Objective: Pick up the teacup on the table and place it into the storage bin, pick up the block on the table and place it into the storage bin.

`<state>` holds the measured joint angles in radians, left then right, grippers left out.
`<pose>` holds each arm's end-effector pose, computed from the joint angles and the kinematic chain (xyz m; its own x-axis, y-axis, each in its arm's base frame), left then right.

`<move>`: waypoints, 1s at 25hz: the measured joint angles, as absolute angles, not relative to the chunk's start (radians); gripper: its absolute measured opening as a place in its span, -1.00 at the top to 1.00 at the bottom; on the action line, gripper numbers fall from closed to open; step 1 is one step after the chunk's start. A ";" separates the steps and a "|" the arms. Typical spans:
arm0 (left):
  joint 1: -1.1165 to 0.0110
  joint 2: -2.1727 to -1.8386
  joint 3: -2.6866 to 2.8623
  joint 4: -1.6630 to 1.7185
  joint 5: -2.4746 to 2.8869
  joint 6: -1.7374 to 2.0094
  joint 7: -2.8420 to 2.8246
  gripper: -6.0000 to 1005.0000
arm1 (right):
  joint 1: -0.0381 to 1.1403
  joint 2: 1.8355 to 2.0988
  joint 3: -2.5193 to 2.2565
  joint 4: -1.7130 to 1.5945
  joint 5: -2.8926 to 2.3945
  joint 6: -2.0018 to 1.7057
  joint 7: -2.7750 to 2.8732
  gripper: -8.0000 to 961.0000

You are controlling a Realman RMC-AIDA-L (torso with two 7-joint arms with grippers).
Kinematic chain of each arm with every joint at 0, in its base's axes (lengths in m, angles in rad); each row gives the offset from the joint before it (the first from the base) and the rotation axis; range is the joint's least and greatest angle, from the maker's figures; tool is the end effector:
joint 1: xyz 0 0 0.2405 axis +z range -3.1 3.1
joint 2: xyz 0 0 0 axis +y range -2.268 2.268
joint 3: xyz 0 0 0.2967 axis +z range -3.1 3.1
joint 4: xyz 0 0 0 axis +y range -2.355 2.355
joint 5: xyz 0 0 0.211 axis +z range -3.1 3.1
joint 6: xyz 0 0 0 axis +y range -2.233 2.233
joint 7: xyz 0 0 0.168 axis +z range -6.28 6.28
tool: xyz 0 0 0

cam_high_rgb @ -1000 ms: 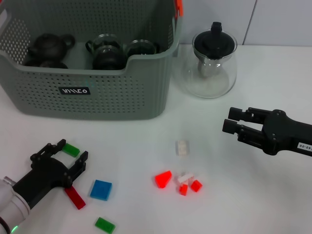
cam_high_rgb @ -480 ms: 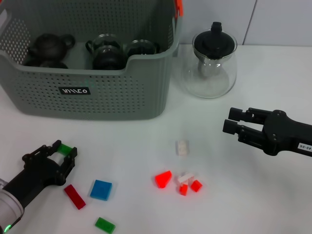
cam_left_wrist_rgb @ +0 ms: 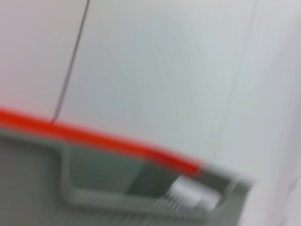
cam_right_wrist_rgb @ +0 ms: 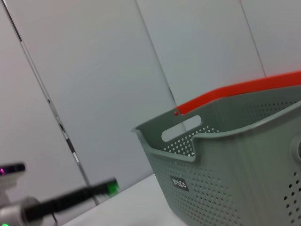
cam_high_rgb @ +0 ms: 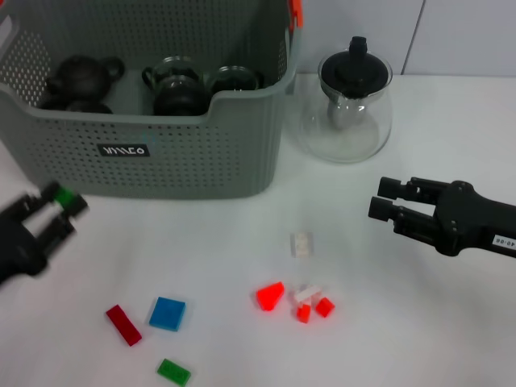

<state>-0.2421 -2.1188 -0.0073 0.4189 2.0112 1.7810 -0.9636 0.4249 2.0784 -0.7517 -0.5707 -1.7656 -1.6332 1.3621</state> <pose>-0.3714 0.2448 -0.0053 0.4944 0.1239 0.8604 0.7359 -0.5864 -0.3384 0.2887 0.3232 -0.0407 0.6298 -0.3800 -0.6775 -0.5405 -0.8408 -0.0308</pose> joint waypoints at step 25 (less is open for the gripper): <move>-0.700 -1.981 0.606 0.783 2.093 1.250 -2.040 0.17 | 0.441 2.082 -0.752 -0.571 -1.766 -1.631 1.359 0.01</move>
